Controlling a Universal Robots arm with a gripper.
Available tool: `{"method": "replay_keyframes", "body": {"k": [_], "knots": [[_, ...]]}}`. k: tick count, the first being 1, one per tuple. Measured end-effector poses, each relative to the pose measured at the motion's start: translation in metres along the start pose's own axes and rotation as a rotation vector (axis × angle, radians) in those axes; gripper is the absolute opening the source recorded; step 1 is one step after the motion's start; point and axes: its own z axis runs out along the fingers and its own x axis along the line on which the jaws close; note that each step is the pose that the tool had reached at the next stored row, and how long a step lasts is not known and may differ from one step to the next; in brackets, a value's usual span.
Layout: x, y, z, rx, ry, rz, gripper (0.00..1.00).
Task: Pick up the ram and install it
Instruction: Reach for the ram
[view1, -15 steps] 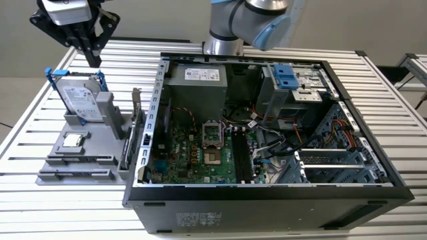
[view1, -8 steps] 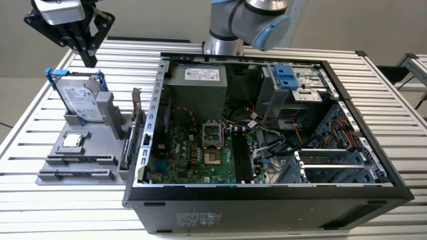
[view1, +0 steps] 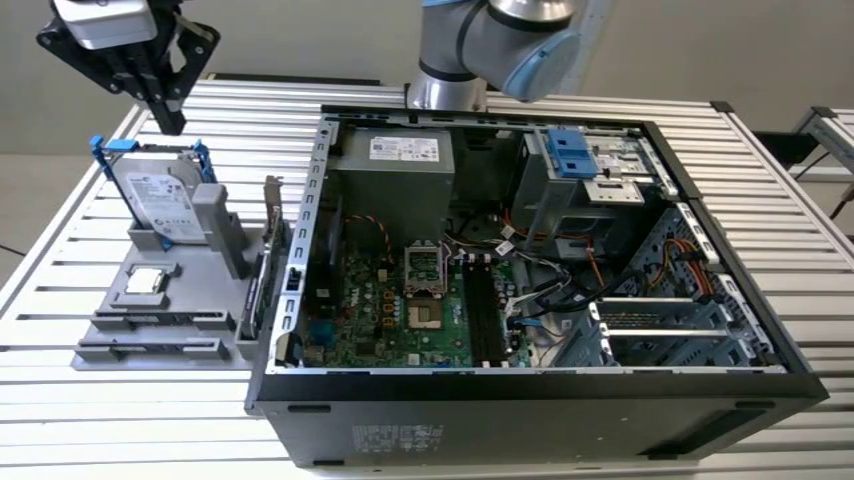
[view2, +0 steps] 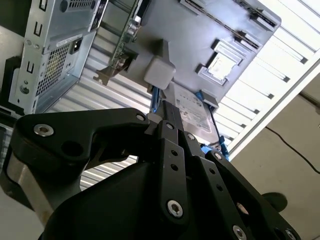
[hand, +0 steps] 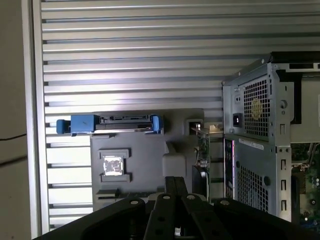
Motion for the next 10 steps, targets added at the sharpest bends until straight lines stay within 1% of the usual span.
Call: {"method": "replay_keyframes", "body": {"k": [5,10], "knots": [[0.0040,-0.0002,-0.0001,0.0000,0.0000,-0.001,0.00],[0.0099,-0.0005,-0.0002,0.0000,0.0000,-0.001,0.00]]}}
